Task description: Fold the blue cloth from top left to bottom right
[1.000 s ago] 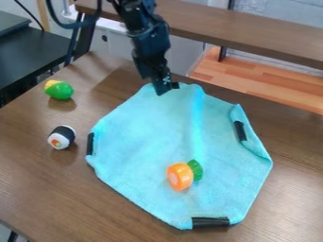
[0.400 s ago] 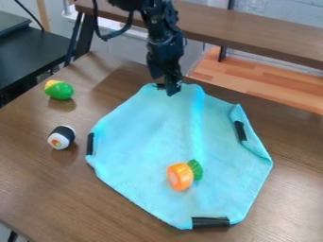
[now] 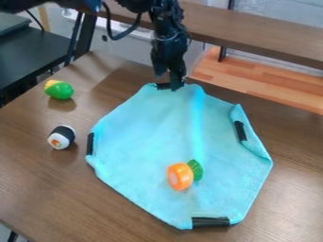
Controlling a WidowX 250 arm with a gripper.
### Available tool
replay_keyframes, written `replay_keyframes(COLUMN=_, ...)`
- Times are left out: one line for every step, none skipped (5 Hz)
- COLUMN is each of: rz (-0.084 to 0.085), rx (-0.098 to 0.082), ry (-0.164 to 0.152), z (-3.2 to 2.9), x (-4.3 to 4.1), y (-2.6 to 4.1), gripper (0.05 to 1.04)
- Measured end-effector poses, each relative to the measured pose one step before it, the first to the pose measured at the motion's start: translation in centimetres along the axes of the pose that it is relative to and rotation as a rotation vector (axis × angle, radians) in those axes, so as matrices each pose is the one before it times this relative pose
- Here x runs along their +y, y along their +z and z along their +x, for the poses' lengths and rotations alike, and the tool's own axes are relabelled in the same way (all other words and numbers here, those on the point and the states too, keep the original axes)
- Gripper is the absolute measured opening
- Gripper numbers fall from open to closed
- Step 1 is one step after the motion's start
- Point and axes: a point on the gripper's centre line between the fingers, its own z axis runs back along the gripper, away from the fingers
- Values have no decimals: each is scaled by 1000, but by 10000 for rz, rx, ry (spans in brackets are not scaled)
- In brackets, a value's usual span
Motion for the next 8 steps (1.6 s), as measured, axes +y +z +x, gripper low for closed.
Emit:
replay_keyframes(rz=40, rx=46, ry=88, z=528, x=475, y=-473, gripper=1001)
replay_keyframes(rz=30, rx=76, ry=-230, z=236, x=380, y=-796, gripper=1001)
replay_keyframes(rz=167, rx=43, ry=-247, z=-42, x=196, y=-177, gripper=1001)
replay_keyframes(rz=-38, rx=218, ry=-43, z=-150, x=162, y=-809, gripper=1001)
replay_keyframes(rz=38, rx=65, ry=-65, z=241, x=312, y=-23, gripper=1001)
replay_keyframes(rz=-138, rx=203, ry=33, z=-130, x=-10, y=-780, gripper=1001)
replay_keyframes(rz=-60, rx=243, ry=59, z=-354, x=373, y=-453, gripper=1001)
replay_keyframes(rz=-210, rx=457, ry=129, z=-607, x=168, y=-1113, gripper=1001)
